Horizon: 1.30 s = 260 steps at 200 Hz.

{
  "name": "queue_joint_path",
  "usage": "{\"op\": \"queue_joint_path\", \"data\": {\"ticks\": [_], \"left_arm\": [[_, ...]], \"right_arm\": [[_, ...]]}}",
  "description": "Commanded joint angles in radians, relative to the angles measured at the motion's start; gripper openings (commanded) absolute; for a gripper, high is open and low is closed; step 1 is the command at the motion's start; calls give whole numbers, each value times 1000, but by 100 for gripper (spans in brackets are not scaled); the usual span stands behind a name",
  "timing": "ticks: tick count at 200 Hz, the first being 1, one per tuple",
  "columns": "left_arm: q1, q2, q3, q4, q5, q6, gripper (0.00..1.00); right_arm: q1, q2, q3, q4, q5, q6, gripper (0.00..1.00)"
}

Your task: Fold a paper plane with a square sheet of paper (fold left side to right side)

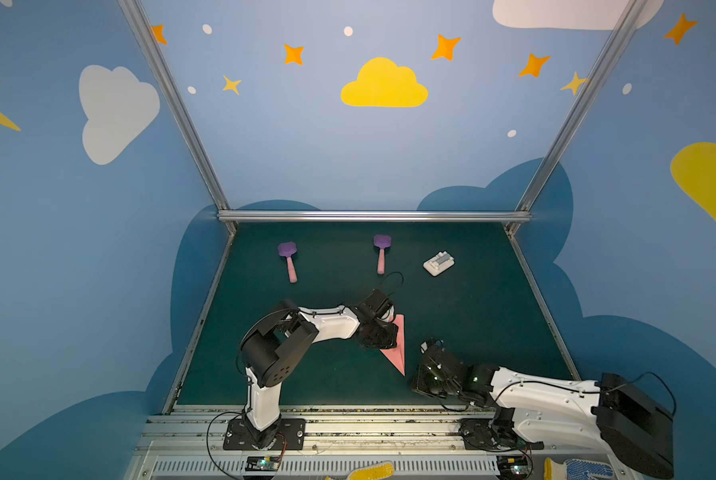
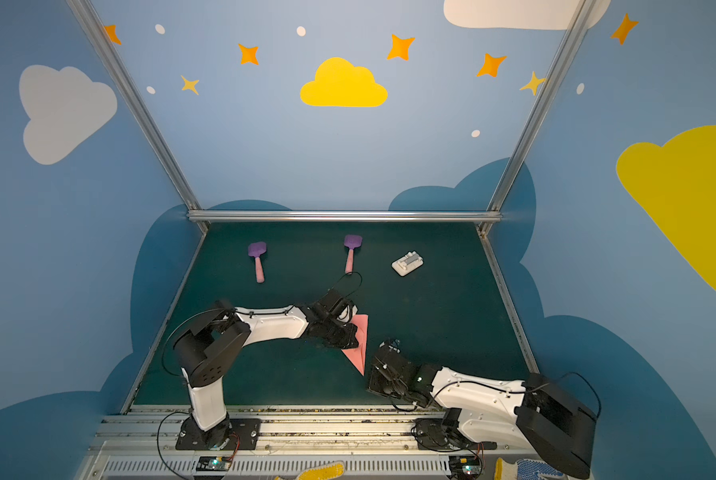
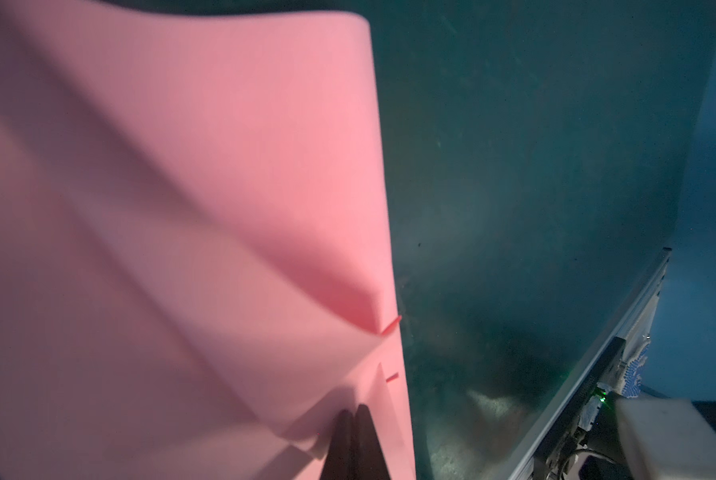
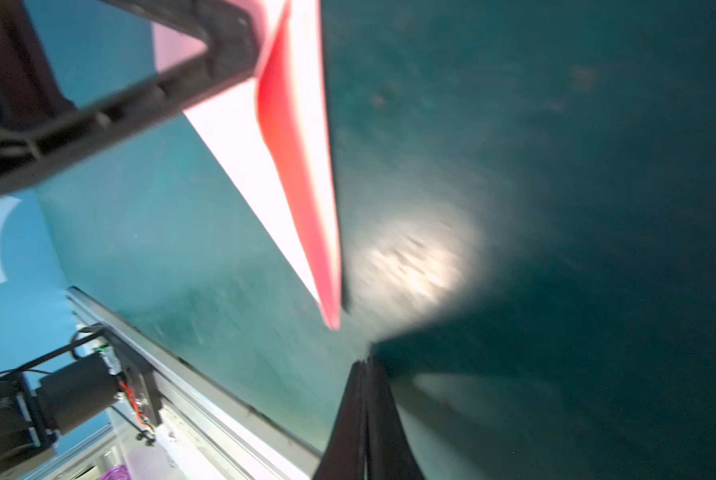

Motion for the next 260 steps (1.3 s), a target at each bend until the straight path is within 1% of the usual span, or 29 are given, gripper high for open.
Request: {"op": "queue_joint_path", "data": {"ticks": [1, 18, 39, 73, 115, 149, 215, 260], "left_arm": [[-1, 29, -27, -19, -35, 8, 4], [-1, 31, -28, -18, -36, 7, 4], [-1, 35, -26, -18, -34, 6, 4], [-2, 35, -21, -20, -32, 7, 4], [-1, 32, -23, -22, -32, 8, 4], [-1, 29, -26, -23, -33, 11, 4], [-1, 28, -26, -23, -32, 13, 4], [-1, 26, -27, -23, -32, 13, 4]], "right_arm": [[-12, -59, 27, -165, 51, -15, 0], [-36, -72, 59, -155, 44, -35, 0], [-59, -38, 93, -108, 20, -47, 0], [-73, 92, 178, -35, -28, -89, 0], [-87, 217, 250, -13, -33, -126, 0], [-112, 254, 242, 10, -47, -132, 0], [-124, 306, 210, 58, -82, -133, 0], [-129, 293, 160, 70, -73, -118, 0]]}}
